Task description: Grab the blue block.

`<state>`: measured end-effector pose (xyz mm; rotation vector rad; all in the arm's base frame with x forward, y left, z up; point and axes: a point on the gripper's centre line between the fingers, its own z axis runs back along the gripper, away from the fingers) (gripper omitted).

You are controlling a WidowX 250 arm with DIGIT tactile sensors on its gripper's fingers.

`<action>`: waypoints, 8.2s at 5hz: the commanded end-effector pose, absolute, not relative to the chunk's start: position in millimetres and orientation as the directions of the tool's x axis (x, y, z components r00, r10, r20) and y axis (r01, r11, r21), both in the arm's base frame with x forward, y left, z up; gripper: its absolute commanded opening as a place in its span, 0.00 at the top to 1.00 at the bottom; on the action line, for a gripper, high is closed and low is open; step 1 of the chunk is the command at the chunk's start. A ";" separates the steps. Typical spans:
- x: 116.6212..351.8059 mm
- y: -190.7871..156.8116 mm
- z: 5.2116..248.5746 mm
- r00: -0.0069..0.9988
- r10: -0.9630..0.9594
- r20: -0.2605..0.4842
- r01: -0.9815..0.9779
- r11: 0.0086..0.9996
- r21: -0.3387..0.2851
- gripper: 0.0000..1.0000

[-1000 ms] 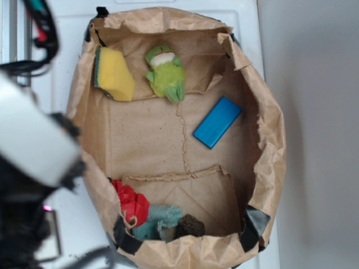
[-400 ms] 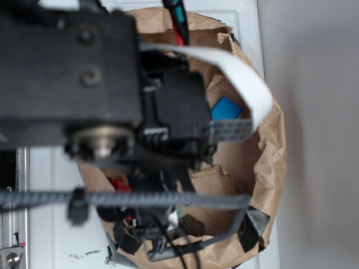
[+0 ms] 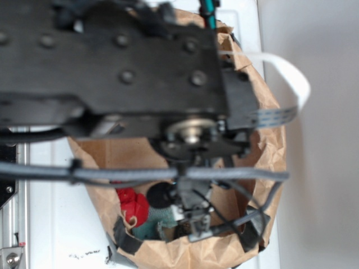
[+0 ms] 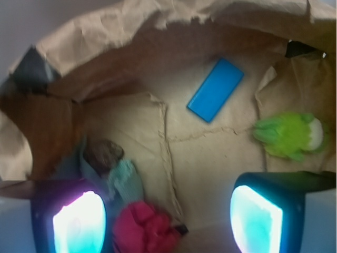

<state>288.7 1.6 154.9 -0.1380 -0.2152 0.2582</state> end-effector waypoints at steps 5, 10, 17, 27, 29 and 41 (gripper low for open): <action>305.9 22.7 157.8 0.733 0.632 0.251 -0.577 0.774 -0.261 0.00; 348.7 39.0 88.2 0.657 0.680 0.325 -0.650 0.729 -0.214 0.00; 346.3 23.1 43.1 0.682 0.571 0.458 -0.611 0.788 -0.072 0.00; 296.9 20.3 171.5 0.895 0.371 0.250 -0.351 0.928 -0.121 1.00; 307.1 35.5 144.7 0.854 0.430 0.293 -0.417 0.902 -0.111 0.00; 288.8 35.0 45.6 0.913 0.223 0.343 -0.244 0.970 0.019 0.00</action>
